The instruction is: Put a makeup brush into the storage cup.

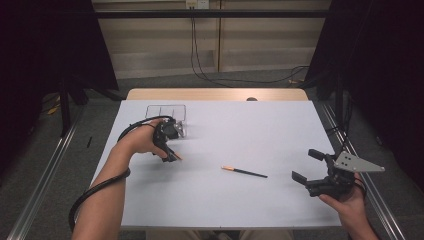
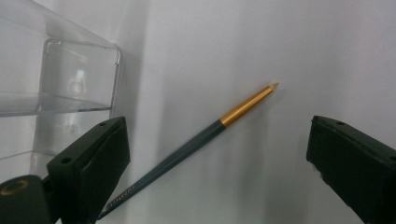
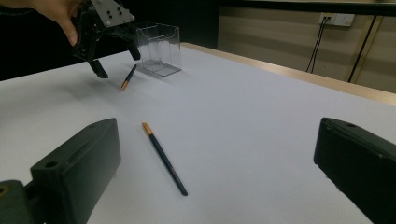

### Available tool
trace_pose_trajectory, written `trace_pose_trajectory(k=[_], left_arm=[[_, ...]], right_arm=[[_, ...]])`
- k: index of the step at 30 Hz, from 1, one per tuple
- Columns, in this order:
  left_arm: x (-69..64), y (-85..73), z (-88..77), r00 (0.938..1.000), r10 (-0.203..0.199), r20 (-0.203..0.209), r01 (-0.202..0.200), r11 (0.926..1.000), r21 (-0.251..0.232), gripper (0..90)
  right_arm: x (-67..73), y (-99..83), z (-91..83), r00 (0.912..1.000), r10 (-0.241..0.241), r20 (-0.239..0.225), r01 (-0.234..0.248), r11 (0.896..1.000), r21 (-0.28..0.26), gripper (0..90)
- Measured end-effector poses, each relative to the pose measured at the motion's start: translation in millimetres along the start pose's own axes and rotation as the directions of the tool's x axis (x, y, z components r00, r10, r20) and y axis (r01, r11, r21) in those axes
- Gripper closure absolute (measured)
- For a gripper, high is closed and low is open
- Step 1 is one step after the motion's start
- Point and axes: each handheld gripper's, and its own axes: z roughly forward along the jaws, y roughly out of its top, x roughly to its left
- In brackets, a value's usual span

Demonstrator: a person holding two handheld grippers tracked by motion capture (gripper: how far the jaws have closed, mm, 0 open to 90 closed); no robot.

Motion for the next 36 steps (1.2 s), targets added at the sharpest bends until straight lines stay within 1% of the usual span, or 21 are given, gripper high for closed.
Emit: trace_pose_trajectory(k=[2, 4, 5, 7, 12, 13, 14, 15, 16, 18, 21, 23, 24, 27, 30, 31, 32, 36], left_arm=[[0.2, 0.1, 1.0, 1.0, 0.003, 0.007, -0.003, 1.0, -0.002, 6.8], [-0.8, 0.5, 2.6, 1.0, -0.004, 0.005, 0.004, 1.0, -0.002, 6.8], [-0.3, 0.9, 3.1, 0.9999, 0.009, 0.007, -0.009, 0.9999, 0.007, 6.8], [-0.4, 1.6, 4.5, 0.9998, 0.018, 0.005, -0.018, 0.9997, 0.016, 7.0], [-0.3, 1.9, 7.6, 0.9997, 0.021, 0.008, -0.022, 0.9997, 0.011, 7.9], [0.0, 1.9, 7.9, 0.9996, 0.029, 0.007, -0.029, 0.9994, 0.021, 8.2], [-0.3, 1.7, 9.1, 0.9997, 0.023, 0.011, -0.023, 0.9995, 0.019, 8.6], [-0.6, 1.9, 9.7, 0.9996, 0.028, 0.007, -0.028, 0.9992, 0.028, 9.1], [-0.8, 1.9, 10.1, 0.9992, 0.04, 0.008, -0.04, 0.9986, 0.034, 10.3], [-1.4, 2.3, 11.4, 0.9989, 0.047, 0.007, -0.047, 0.9981, 0.039, 12.7], [-1.4, 3.3, 13.2, 0.9976, 0.068, 0.014, -0.069, 0.9963, 0.052, 15.8], [-2.1, 3.7, 14.2, 0.9973, 0.072, 0.012, -0.073, 0.9958, 0.056, 17.3], [-1.6, 3.8, 14.6, 0.9965, 0.081, 0.017, -0.082, 0.9948, 0.059, 18.6], [-1.4, 3.0, 15.9, 0.9961, 0.088, 0.008, -0.089, 0.9938, 0.067, 21.0], [-1.7, 2.3, 16.9, 0.9957, 0.09, 0.02, -0.091, 0.9935, 0.068, 23.4], [-2.0, 2.4, 17.4, 0.9953, 0.095, 0.016, -0.096, 0.9929, 0.07, 23.7], [-1.9, 2.6, 17.4, 0.9946, 0.102, 0.021, -0.103, 0.9918, 0.075, 24.1], [-2.2, 3.4, 18.7, 0.9936, 0.111, 0.023, -0.112, 0.9904, 0.08, 26.2]], right_arm=[[0.1, -0.1, 0.1, 1.0, 0.0, -0.004, 0.0, 1.0, 0.001, 0.0], [0.1, -0.2, 0.3, 1.0, -0.006, -0.004, 0.006, 1.0, 0.002, 0.0], [0.2, -0.2, 0.4, 1.0, -0.006, -0.005, 0.006, 1.0, 0.002, 0.0], [0.2, -0.2, 0.6, 1.0, -0.005, -0.006, 0.005, 1.0, 0.002, 0.0], [0.2, -0.4, 0.6, 1.0, -0.005, -0.006, 0.005, 1.0, 0.004, 0.1], [0.2, -0.4, 0.7, 1.0, -0.003, -0.007, 0.003, 1.0, 0.003, 0.0], [0.2, -0.5, 0.7, 1.0, -0.005, -0.007, 0.005, 1.0, 0.003, 0.0], [0.1, -0.5, 0.7, 1.0, -0.005, -0.007, 0.005, 1.0, 0.003, 0.0], [0.1, -0.5, 0.7, 1.0, -0.004, -0.007, 0.004, 1.0, 0.002, 0.0], [0.1, -0.5, 0.9, 1.0, -0.003, -0.008, 0.003, 1.0, 0.003, 0.0], [0.2, -0.5, 0.9, 1.0, -0.005, -0.008, 0.005, 1.0, 0.005, 0.0], [0.1, -0.4, 1.0, 1.0, -0.005, -0.008, 0.006, 1.0, 0.004, 0.1], [0.1, -0.5, 1.0, 1.0, -0.005, -0.008, 0.005, 1.0, 0.003, 0.0], [0.0, -0.5, 0.9, 1.0, -0.003, -0.007, 0.003, 1.0, 0.003, 0.0], [-0.2, -0.5, 0.5, 1.0, -0.003, -0.005, 0.003, 1.0, 0.003, 0.0], [-0.3, -0.5, 0.5, 1.0, -0.001, -0.005, 0.001, 1.0, 0.003, 0.0], [-0.4, -0.5, 0.4, 1.0, -0.002, -0.004, 0.002, 1.0, 0.004, 0.1], [-0.3, -0.4, 0.4, 1.0, 0.0, -0.005, 0.0, 1.0, 0.003, 0.0]])
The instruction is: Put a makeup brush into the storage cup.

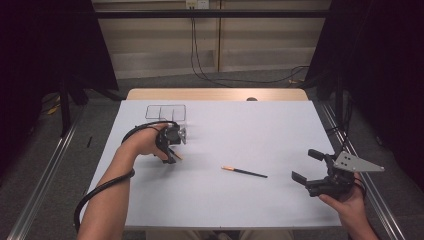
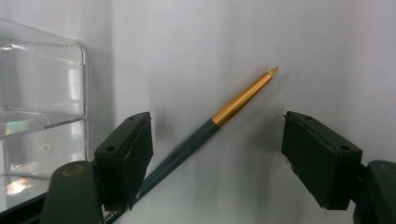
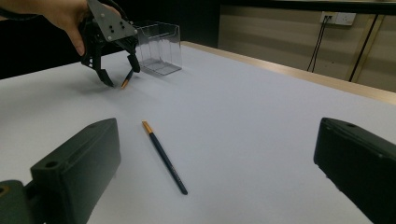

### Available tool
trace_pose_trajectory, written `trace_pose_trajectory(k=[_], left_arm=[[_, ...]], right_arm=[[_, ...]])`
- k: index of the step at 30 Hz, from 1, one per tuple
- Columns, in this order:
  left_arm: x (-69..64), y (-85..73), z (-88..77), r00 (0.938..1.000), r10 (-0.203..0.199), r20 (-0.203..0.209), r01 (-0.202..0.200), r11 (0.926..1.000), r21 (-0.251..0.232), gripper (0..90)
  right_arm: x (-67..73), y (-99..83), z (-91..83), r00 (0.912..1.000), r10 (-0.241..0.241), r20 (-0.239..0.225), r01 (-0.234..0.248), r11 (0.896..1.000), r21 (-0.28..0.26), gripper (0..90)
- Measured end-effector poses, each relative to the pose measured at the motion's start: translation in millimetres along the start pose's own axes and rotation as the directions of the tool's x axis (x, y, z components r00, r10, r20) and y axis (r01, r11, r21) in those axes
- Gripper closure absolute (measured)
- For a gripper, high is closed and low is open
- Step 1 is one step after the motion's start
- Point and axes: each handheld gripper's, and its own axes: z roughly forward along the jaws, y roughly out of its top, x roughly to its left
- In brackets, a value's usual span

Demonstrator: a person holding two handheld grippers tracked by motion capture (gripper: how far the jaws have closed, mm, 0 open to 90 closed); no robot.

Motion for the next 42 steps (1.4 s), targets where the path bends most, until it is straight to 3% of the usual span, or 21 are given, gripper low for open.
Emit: trace_pose_trajectory(k=[8, 22, 23, 28, 32, 34, 40, 42], left_arm=[[0.7, 0.3, -0.1, 0.9994, 0.026, 0.025, -0.026, 0.9997, -0.001, 32.4], [3.7, -1.4, 0.6, 0.9966, 0.008, 0.082, -0.007, 0.9999, -0.011, 42.6], [4.2, -2.1, 1.0, 0.9942, -0.001, 0.107, 0.003, 0.9997, -0.023, 45.3], [5.6, -4.4, 0.5, 0.9918, -0.017, 0.127, 0.021, 0.9993, -0.03, 50.7], [5.9, -5.2, 0.2, 0.9905, -0.031, 0.134, 0.036, 0.9989, -0.03, 52.9], [5.5, -4.4, 0.2, 0.9896, -0.058, 0.132, 0.062, 0.9977, -0.026, 54.7], [5.2, -0.8, -0.7, 0.9883, -0.073, 0.134, 0.074, 0.9973, -0.002, 64.9], [5.1, 0.0, -1.1, 0.9863, -0.095, 0.134, 0.095, 0.9954, 0.004, 69.2]], right_arm=[[0.1, 0.0, 0.2, 1.0, -0.001, -0.001, 0.001, 1.0, 0.001, 0.0], [0.5, 0.2, 0.6, 1.0, -0.005, -0.005, 0.005, 1.0, 0.0, 0.0], [0.6, 0.2, 0.7, 1.0, -0.006, -0.005, 0.006, 1.0, 0.001, 0.1], [0.5, 0.1, 1.0, 1.0, -0.005, -0.006, 0.005, 1.0, 0.001, 0.0], [0.7, 0.0, 1.2, 1.0, -0.005, -0.006, 0.005, 1.0, 0.001, 0.0], [1.0, 0.1, 1.4, 1.0, -0.004, -0.005, 0.004, 1.0, 0.001, 0.0], [0.5, 0.1, 0.8, 1.0, -0.006, -0.005, 0.006, 1.0, 0.001, 0.0], [0.5, 0.1, 0.6, 1.0, -0.005, -0.005, 0.005, 1.0, 0.0, 0.0]])
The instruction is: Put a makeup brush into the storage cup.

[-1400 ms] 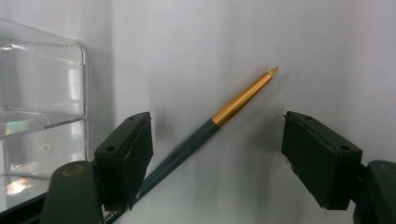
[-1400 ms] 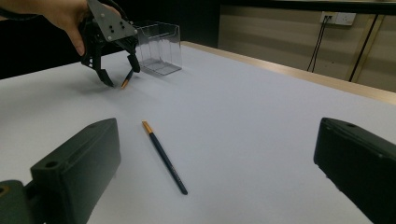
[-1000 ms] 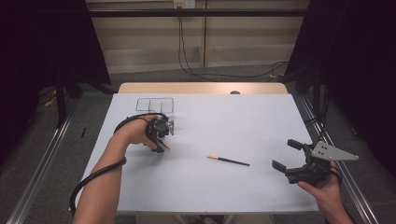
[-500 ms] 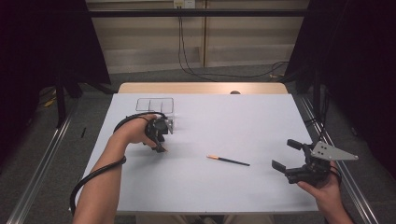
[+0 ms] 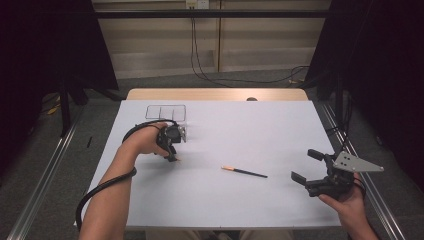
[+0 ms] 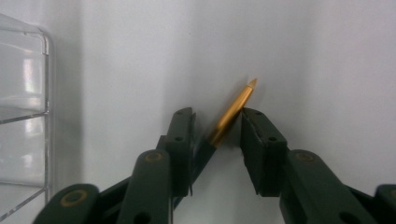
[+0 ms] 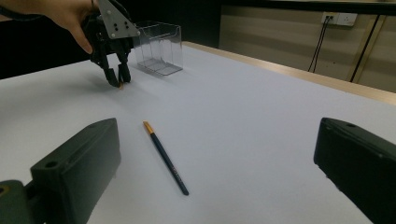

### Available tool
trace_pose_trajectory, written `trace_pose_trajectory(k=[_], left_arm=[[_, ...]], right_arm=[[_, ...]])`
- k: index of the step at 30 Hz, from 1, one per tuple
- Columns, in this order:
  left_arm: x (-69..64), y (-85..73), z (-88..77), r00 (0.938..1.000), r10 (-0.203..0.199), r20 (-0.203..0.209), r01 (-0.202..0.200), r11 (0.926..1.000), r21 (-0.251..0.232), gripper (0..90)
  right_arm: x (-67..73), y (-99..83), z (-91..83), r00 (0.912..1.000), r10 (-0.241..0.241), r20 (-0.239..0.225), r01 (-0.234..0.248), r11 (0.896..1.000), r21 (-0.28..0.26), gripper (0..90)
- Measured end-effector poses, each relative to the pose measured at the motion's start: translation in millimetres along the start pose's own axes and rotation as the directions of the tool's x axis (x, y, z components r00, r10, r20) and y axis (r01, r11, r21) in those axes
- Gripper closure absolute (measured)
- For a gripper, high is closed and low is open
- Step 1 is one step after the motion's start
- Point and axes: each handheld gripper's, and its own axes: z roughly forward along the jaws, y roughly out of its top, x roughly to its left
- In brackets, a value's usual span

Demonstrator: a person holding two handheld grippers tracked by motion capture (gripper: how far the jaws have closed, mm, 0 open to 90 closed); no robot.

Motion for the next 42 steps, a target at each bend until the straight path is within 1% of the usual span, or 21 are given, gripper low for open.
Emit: trace_pose_trajectory(k=[2, 3, 5, 8, 12, 14, 15, 16, 19, 20, 23, 25, 29, 32, 34, 36, 37, 38, 40, 41, 42], left_arm=[[0.1, 1.4, 0.1, 0.9999, -0.012, 0.007, 0.012, 0.9999, 0.012, 77.3], [-0.3, 1.9, 0.4, 0.9998, -0.021, 0.0, 0.021, 0.9997, 0.012, 77.9], [-0.5, 2.2, 0.3, 0.9995, -0.03, 0.01, 0.03, 0.9995, 0.012, 80.8], [-1.1, 2.7, 0.6, 0.9986, -0.052, 0.008, 0.052, 0.9985, 0.015, 84.1], [-0.1, 3.2, 0.4, 0.9972, -0.074, 0.011, 0.073, 0.9971, 0.022, 84.3], [-1.2, 3.0, 1.4, 0.9963, -0.085, -0.003, 0.085, 0.9963, 0.012, 84.4], [0.0, 3.2, 0.0, 0.996, -0.087, 0.019, 0.087, 0.9959, 0.024, 84.4], [-0.5, 2.5, 0.4, 0.9951, -0.098, 0.012, 0.098, 0.9951, 0.014, 84.4], [-1.5, 1.0, 0.8, 0.9937, -0.112, -0.004, 0.112, 0.9937, -0.001, 84.4], [-1.1, 0.9, 0.3, 0.9938, -0.111, 0.005, 0.111, 0.9938, 0.001, 84.5], [-1.4, 0.8, -0.1, 0.9935, -0.113, 0.004, 0.113, 0.9935, 0.0, 84.5], [-2.0, 0.9, 0.4, 0.9931, -0.116, -0.01, 0.116, 0.9932, -0.003, 84.5], [-0.8, -0.1, -0.6, 0.9925, -0.122, 0.006, 0.122, 0.9925, -0.008, 84.5], [-1.3, -1.4, -0.8, 0.9907, -0.136, 0.002, 0.136, 0.9899, -0.038, 84.5], [-0.9, -1.7, -0.9, 0.9884, -0.151, 0.01, 0.152, 0.9872, -0.049, 84.5], [-1.3, -1.3, -0.5, 0.9874, -0.158, 0.001, 0.158, 0.985, -0.069, 84.5], [-0.8, -0.8, -1.4, 0.9874, -0.158, 0.012, 0.159, 0.985, -0.068, 84.5], [-0.7, -0.3, -2.5, 0.987, -0.16, 0.005, 0.16, 0.9845, -0.072, 84.5], [-0.2, 0.2, -5.0, 0.9853, -0.169, 0.021, 0.171, 0.9801, -0.102, 84.5], [-0.3, 0.5, -5.7, 0.985, -0.172, 0.019, 0.173, 0.9788, -0.111, 84.5], [-1.8, 1.1, -5.6, 0.9803, -0.196, 0.022, 0.197, 0.97, -0.142, 84.5]], right_arm=[[0.1, 0.1, -0.2, 1.0, -0.001, 0.001, 0.001, 1.0, 0.0, 0.0], [0.0, 0.0, -0.3, 1.0, -0.001, 0.001, 0.001, 1.0, -0.002, 0.1], [-0.1, 0.0, -0.5, 1.0, 0.0, 0.001, 0.0, 1.0, -0.002, 0.0], [-0.1, -0.1, -0.6, 1.0, 0.002, 0.003, -0.002, 1.0, -0.002, 0.1], [0.0, -0.2, -0.2, 1.0, 0.0, 0.002, 0.0, 1.0, 0.0, 0.0], [0.2, -0.1, -0.1, 1.0, -0.001, 0.001, 0.001, 1.0, -0.001, 0.1], [0.2, 0.0, -0.1, 1.0, 0.0, 0.001, 0.0, 1.0, 0.001, 0.1], [0.3, 0.0, 0.0, 1.0, 0.0, 0.003, 0.0, 1.0, 0.002, 0.1], [0.4, 0.0, -0.1, 1.0, 0.0, 0.003, 0.0, 1.0, 0.002, 0.1], [0.3, -0.1, -0.1, 1.0, 0.0, 0.001, 0.0, 1.0, 0.002, 0.0], [0.1, -0.2, 0.0, 1.0, 0.0, 0.002, 0.0, 1.0, 0.002, 0.0], [0.1, -0.1, 0.2, 1.0, -0.001, 0.002, 0.001, 1.0, 0.003, 0.0], [0.3, 0.0, 0.7, 1.0, 0.001, 0.002, -0.001, 1.0, 0.002, 0.0], [0.0, -0.1, 0.9, 1.0, 0.0, 0.001, 0.0, 1.0, 0.003, 0.0], [0.0, 0.0, 0.7, 1.0, 0.0, 0.002, 0.0, 1.0, 0.001, 0.0], [-0.3, -0.1, 0.4, 1.0, -0.001, 0.003, 0.001, 1.0, 0.001, 0.0], [-0.4, -0.1, 0.2, 1.0, 0.0, 0.004, 0.0, 1.0, 0.001, 0.0], [-0.5, -0.1, 0.1, 1.0, 0.0, 0.004, 0.0, 1.0, -0.001, 0.0], [-0.6, 0.0, 0.0, 1.0, 0.001, 0.004, -0.001, 1.0, -0.001, 0.0], [-0.6, 0.0, 0.0, 1.0, 0.0, 0.002, 0.0, 1.0, -0.001, 0.1], [-0.5, 0.0, 0.0, 1.0, -0.001, 0.002, 0.001, 1.0, -0.001, 0.1]])
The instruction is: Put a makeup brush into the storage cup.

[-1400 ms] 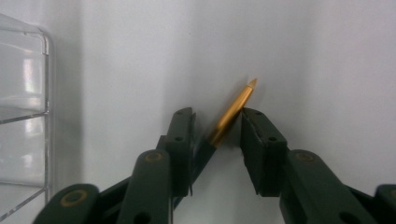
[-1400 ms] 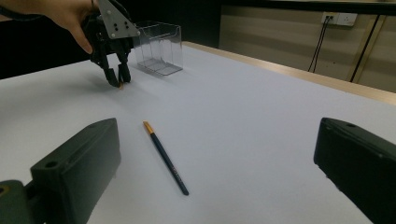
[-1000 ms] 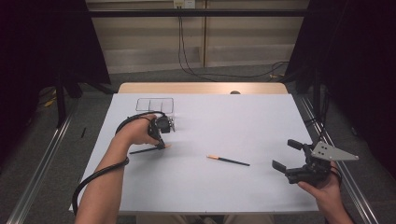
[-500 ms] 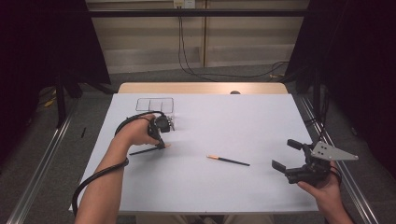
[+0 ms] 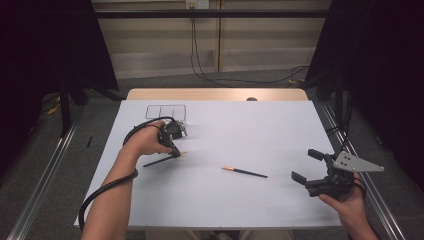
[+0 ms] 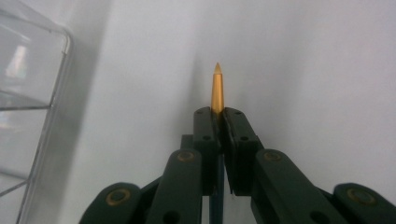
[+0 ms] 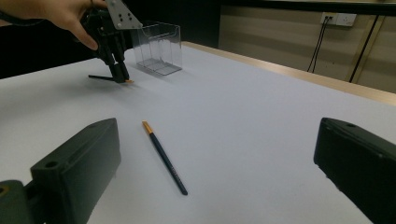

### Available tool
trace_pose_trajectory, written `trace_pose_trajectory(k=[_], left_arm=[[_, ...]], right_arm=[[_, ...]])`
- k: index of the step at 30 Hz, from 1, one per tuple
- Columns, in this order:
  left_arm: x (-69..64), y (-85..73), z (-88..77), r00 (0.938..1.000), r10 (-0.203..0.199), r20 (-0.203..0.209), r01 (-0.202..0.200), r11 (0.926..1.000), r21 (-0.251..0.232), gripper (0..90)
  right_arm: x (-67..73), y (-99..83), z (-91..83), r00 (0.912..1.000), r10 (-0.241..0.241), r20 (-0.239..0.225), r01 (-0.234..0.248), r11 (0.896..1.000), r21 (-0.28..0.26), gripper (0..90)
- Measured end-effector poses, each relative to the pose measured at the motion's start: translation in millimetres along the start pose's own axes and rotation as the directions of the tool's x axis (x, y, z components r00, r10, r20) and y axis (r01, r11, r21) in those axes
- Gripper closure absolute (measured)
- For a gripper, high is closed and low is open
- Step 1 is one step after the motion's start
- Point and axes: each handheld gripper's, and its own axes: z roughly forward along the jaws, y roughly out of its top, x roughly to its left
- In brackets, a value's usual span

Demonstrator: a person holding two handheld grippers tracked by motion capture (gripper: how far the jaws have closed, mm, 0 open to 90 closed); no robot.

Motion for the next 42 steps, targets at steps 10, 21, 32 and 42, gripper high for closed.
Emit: trace_pose_trajectory(k=[10, 21, 32, 42], left_arm=[[0.7, 4.5, -10.8, 0.9991, -0.027, 0.031, 0.032, 0.9862, -0.163, 84.5], [-0.6, 7.5, -22.8, 0.9972, -0.05, 0.057, 0.066, 0.9418, -0.33, 84.5], [-1.2, 10.6, -40.3, 0.9961, -0.045, 0.076, 0.074, 0.8986, -0.433, 84.6], [-4.1, 10.2, -44.0, 0.9949, -0.059, 0.082, 0.095, 0.8165, -0.569, 84.6]], right_arm=[[0.0, -0.1, -0.2, 1.0, -0.001, 0.001, 0.001, 1.0, 0.001, 0.0], [0.2, 0.1, -0.5, 1.0, -0.003, 0.001, 0.003, 1.0, -0.001, 0.0], [0.1, 0.1, -0.1, 1.0, -0.003, -0.001, 0.003, 1.0, -0.001, 0.0], [-0.2, 0.3, -0.7, 1.0, -0.001, 0.003, 0.001, 1.0, -0.003, 0.0]])
